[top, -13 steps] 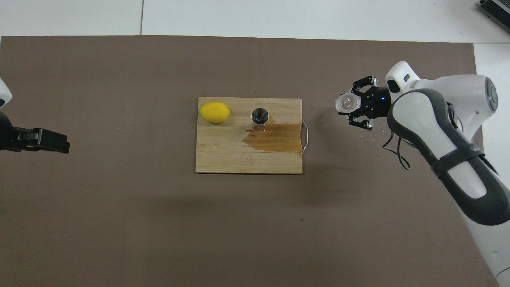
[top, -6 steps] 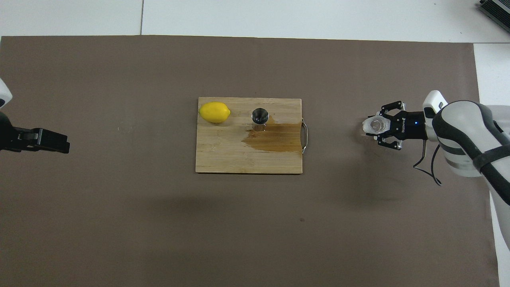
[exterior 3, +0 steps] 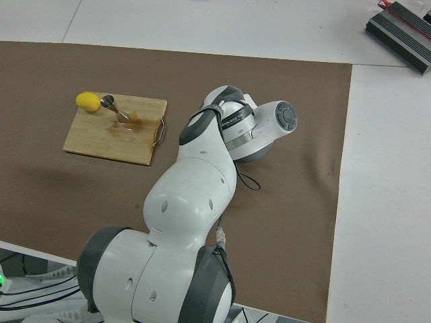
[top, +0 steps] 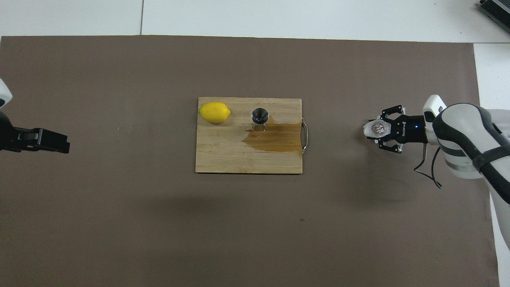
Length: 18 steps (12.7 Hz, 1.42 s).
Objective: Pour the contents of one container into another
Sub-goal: 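Lower the glass cup onto the table and open the right gripper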
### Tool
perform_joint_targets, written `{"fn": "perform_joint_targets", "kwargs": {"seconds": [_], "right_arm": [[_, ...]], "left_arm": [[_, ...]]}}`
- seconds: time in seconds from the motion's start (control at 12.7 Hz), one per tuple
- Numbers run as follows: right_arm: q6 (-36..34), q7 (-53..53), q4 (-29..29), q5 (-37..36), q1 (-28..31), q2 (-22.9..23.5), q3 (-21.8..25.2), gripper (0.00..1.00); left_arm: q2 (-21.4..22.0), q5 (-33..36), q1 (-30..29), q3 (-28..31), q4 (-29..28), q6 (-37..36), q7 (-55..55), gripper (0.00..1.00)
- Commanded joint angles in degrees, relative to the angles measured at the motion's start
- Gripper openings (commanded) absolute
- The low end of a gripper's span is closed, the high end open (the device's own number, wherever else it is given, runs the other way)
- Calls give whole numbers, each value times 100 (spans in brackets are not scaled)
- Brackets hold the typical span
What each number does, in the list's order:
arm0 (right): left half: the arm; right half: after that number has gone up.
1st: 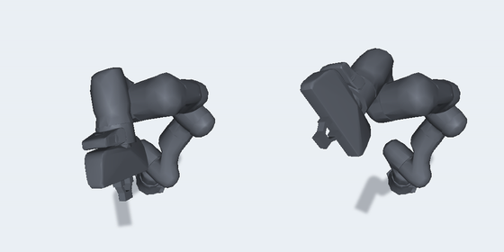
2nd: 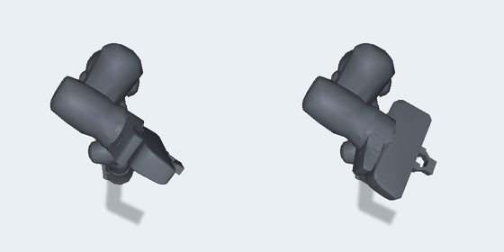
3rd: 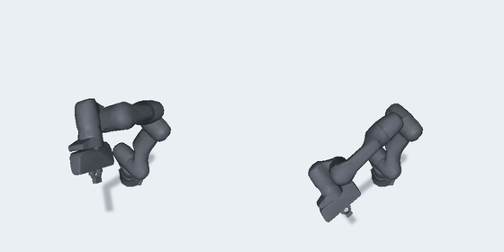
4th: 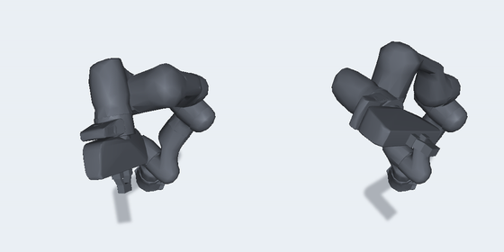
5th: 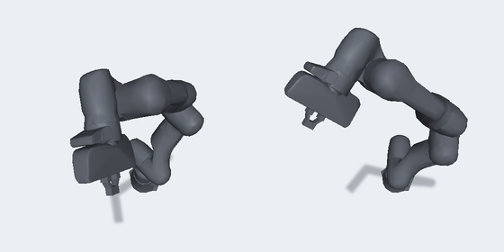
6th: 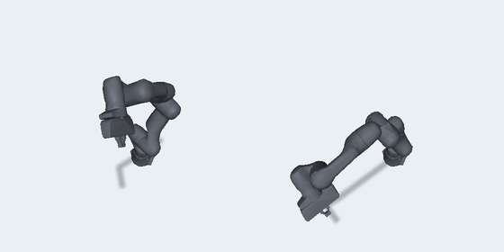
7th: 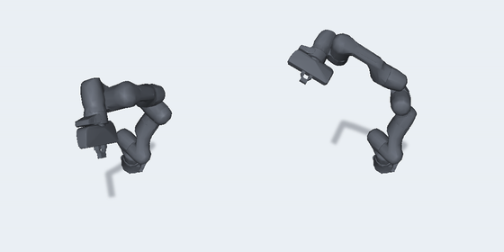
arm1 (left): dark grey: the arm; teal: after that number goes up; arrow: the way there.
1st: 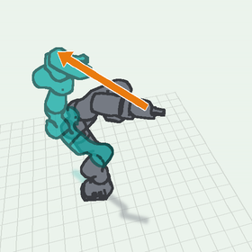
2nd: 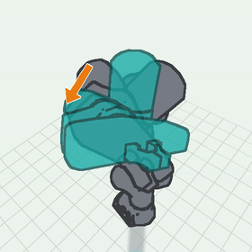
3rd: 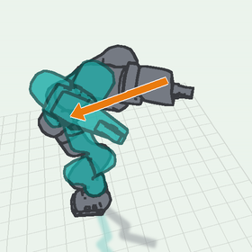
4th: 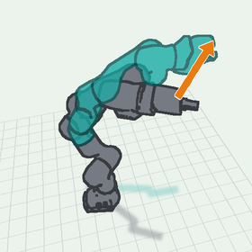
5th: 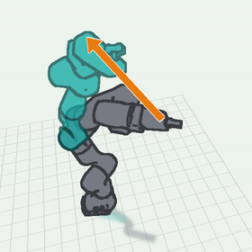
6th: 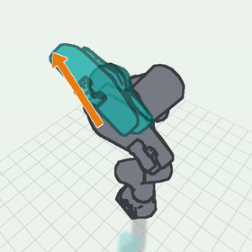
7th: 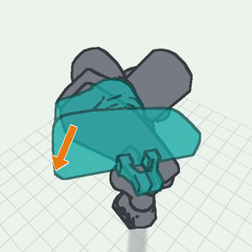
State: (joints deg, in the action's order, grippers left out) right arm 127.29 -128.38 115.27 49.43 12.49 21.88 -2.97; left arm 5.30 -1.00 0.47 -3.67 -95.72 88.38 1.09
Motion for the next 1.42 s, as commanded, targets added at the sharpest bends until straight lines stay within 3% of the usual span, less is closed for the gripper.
{"fn": "perform_joint_targets", "kwargs": {"seconds": [0.0, 0.08, 0.24, 0.47, 0.79, 0.95, 1.34], "right_arm": [[-28, -179, 75, 189, 122, -70, -63, 68], [-28, -144, 66, 189, 114, -70, -63, 100], [-55, -91, 31, 172, 79, -87, -63, 100], [-64, 775, 22, -195, -105, -534, -46, 100], [-475, 3146, -13, -1513, -335, -1246, -46, 100], [-599, 4219, -31, -1726, -343, -1300, -37, 100], [-792, 7095, -39, -3368, -352, -1335, -37, 100]], "left_arm": [[121, 65, -3, 7, -87, -49, 40, 100], [121, 65, -3, 7, -87, -49, 40, 100], [121, 65, -3, 7, -87, -49, 40, 100], [121, 65, -3, 7, -87, -49, 40, 100], [121, 65, -3, 7, -87, -49, 40, 100], [121, 65, -3, 7, -87, -49, 40, 100], [121, 65, -3, 7, -87, -49, 40, 100]]}}
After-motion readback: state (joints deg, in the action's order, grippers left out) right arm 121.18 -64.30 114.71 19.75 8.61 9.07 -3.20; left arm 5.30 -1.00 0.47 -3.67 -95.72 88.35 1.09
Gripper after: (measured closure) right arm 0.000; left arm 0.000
